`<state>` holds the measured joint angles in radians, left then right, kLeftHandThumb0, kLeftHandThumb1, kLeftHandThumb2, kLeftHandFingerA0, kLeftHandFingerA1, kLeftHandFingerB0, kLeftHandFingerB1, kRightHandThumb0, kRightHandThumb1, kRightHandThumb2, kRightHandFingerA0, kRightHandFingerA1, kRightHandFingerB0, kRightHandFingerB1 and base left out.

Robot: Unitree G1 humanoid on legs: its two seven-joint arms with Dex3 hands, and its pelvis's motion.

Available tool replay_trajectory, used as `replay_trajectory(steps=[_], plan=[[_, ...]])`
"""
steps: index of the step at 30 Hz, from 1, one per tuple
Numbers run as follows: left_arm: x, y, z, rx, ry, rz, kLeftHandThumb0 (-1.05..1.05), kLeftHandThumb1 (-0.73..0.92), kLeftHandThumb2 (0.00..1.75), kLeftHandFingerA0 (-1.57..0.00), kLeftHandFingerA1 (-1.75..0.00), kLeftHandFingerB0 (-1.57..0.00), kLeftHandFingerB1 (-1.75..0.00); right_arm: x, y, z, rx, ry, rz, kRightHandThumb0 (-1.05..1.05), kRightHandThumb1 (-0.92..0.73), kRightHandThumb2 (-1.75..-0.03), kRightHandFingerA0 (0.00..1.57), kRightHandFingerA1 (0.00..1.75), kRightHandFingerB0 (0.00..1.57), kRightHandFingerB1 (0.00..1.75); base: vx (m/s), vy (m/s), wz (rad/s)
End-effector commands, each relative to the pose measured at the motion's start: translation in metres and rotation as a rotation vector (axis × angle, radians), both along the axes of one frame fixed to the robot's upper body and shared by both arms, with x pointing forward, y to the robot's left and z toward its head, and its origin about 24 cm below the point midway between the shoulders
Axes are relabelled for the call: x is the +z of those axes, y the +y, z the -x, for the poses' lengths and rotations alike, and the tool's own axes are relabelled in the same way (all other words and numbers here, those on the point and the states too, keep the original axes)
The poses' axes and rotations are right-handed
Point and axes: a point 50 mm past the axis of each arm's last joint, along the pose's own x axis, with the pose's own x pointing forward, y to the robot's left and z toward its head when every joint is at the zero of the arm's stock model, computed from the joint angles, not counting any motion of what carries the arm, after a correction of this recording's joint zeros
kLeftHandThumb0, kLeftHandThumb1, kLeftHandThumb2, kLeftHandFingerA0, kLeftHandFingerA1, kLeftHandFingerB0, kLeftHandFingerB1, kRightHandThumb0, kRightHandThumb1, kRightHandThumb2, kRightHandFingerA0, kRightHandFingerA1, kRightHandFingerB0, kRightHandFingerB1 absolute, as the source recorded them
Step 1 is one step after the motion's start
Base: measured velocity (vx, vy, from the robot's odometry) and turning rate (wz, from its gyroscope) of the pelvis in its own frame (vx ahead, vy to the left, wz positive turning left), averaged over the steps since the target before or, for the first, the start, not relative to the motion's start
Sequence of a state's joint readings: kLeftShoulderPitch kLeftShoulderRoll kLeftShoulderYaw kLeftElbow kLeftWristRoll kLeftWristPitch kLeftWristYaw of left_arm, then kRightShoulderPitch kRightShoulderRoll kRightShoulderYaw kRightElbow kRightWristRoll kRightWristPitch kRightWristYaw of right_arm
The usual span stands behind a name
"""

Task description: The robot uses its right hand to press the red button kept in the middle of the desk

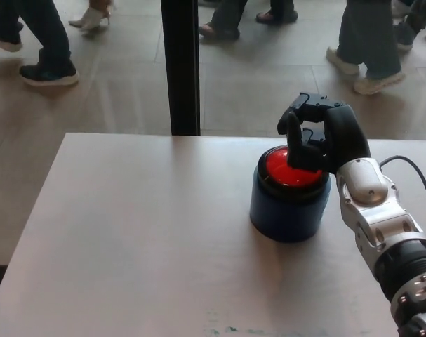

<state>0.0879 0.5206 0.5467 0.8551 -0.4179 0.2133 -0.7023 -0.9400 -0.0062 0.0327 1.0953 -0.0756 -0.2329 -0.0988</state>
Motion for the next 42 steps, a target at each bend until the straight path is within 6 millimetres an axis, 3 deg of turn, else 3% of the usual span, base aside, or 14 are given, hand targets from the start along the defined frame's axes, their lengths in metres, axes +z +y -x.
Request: replay_trajectory(steps=[1,14,21,24,30,34,35,36,37,38,39,40,41,42], plan=[[0.006,0.004,0.001,0.002,-0.007,0.011,-0.74,0.61,0.99,-0.02,-0.5,0.0,-0.32,-0.065,-0.009,0.022,-0.039,0.244,0.061,-0.26,-0.51,-1.21,0.93,1.75,0.77,1.67,0.0,0.0,0.0],[0.004,0.004,0.005,0.016,0.001,0.02,-0.71,0.59,0.99,-0.01,-0.5,-0.03,-0.34,-0.053,-0.006,0.017,-0.012,0.206,0.074,-0.3,-0.53,-1.1,0.88,1.75,0.71,1.67,0.0,0.0,0.0],[-0.002,0.002,0.015,0.031,0.006,0.034,-0.71,0.61,0.97,-0.03,-0.44,-0.03,-0.31,0.026,-0.012,-0.013,-0.028,0.027,0.113,-0.28,-0.58,-0.98,0.88,1.75,0.65,1.69,0.0,0.0,0.0],[-0.005,0.002,0.021,0.018,0.029,0.002,-0.71,0.62,1.01,-0.01,-0.48,-0.03,-0.34,0.08,-0.017,-0.024,-0.03,-0.074,-0.006,-0.29,-0.52,-1.17,0.95,1.75,0.75,1.62,0.0,0.0,0.0],[-0.008,0.002,0.024,0.06,0.04,0.017,-0.71,0.57,0.97,-0.01,-0.48,-0.05,-0.36,0.147,-0.031,-0.026,-0.029,-0.239,-0.15,-0.3,-0.43,-1.28,0.94,1.75,0.78,1.56,0.0,0.0,0.0],[-0.007,0.001,0.026,0.043,0.033,0.034,-0.72,0.61,0.97,-0.03,-0.44,-0.04,-0.31,0.183,-0.052,-0.021,-0.008,-0.32,-0.279,-0.27,-0.44,-1.29,0.92,1.75,0.73,1.52,0.0,0.0,0.0],[-0.006,0.002,0.026,0.033,0.03,0.031,-0.71,0.79,0.63,-0.06,-0.39,-0.05,-0.28,0.186,-0.059,-0.019,-0.007,-0.338,-0.278,-0.26,-0.46,-1.28,0.93,1.75,0.73,1.53,0.0,0.0,0.0],[-0.007,0.001,0.025,0.053,0.022,0.041,-0.71,0.78,0.63,-0.07,-0.43,-0.1,-0.26,0.189,-0.076,-0.015,-0.017,-0.366,-0.27,-0.26,-0.45,-1.29,0.93,1.75,0.75,1.53,0.0,0.0,0.0],[-0.008,0.002,0.025,0.071,0.021,0.042,-0.72,0.57,0.96,0.0,-0.49,-0.04,-0.38,0.187,-0.089,-0.011,-0.029,-0.386,-0.256,-0.28,-0.46,-1.27,0.93,1.75,0.77,1.54,0.0,0.0,0.0],[-0.007,0.002,0.026,0.071,0.021,0.041,-0.72,0.57,0.96,0.0,-0.49,-0.04,-0.38,0.187,-0.089,-0.011,-0.028,-0.386,-0.257,-0.28,-0.46,-1.27,0.93,1.75,0.77,1.54,0.0,0.0,0.0],[-0.009,0.002,0.026,0.088,0.023,0.047,-0.71,0.76,0.63,-0.07,-0.43,-0.11,-0.28,0.186,-0.1,-0.007,-0.048,-0.394,-0.242,-0.27,-0.47,-1.26,0.92,1.75,0.76,1.55,0.0,0.0,0.0],[-0.008,0.002,0.026,0.08,0.022,0.042,-0.81,0.57,0.94,0.0,-0.48,-0.09,-0.38,0.184,-0.112,-0.003,-0.057,-0.41,-0.23,-0.24,-0.47,-1.26,0.94,1.75,0.78,1.53,0.0,0.0,0.0],[-0.008,0.002,0.027,0.078,0.023,0.045,-0.7,0.77,0.63,-0.08,-0.42,-0.1,-0.26,0.179,-0.126,0.002,-0.075,-0.421,-0.225,-0.23,-0.49,-1.23,0.92,1.75,0.76,1.5,0.0,0.0,0.0],[-0.008,0.002,0.027,0.077,0.02,0.052,-0.7,0.77,0.63,-0.08,-0.42,-0.1,-0.26,0.175,-0.145,0.01,-0.1,-0.438,-0.216,-0.23,-0.49,-1.23,0.92,1.75,0.76,1.5,0.0,0.0,0.0]])
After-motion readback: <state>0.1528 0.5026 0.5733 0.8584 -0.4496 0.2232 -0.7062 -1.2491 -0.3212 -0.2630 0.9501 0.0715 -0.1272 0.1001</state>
